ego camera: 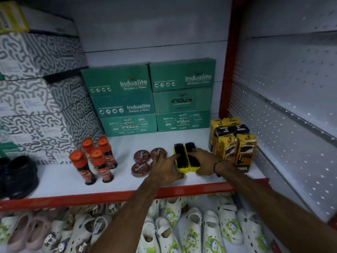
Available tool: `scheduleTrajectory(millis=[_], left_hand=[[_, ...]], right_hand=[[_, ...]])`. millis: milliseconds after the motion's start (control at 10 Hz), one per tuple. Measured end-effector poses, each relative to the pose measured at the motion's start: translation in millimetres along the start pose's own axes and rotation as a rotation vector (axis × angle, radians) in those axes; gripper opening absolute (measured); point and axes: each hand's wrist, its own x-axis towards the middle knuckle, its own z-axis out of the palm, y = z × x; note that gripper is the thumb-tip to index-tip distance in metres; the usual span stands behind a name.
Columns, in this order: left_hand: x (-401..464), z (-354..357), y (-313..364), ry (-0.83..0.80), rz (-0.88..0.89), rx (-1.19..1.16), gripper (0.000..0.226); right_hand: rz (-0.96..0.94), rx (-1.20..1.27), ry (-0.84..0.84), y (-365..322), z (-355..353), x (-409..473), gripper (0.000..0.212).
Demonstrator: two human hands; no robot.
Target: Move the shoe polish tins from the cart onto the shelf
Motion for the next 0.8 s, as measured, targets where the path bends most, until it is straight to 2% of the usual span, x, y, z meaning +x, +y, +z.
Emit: scheduleTrajectory(millis=[100,400,600,700,800], left_hand=[[1,5,6,0.055,-0.022,-0.043,0.077],[0,5,9,0.065,-0.027,-0.081,0.079],[-3,7,9,0.074,-0.013,-0.086,0.079],[-1,-2,5,0.061,0.011,-0.095,0.083],[1,-15,-5,0.101,-0.009,-0.054,0.082]], right_hand=[[-0.020,0.014,0.052,2,3,-1,0.076],[-0.045,0.045,0.120,6,5,-3,0.070],[-0.049,0.021,0.099,6,6,-6,0.074],[-0.067,0.088,0.110,2,-3,-8,0.075],[-0.035,0.100,0.168,-2,-14,-7,0.081]])
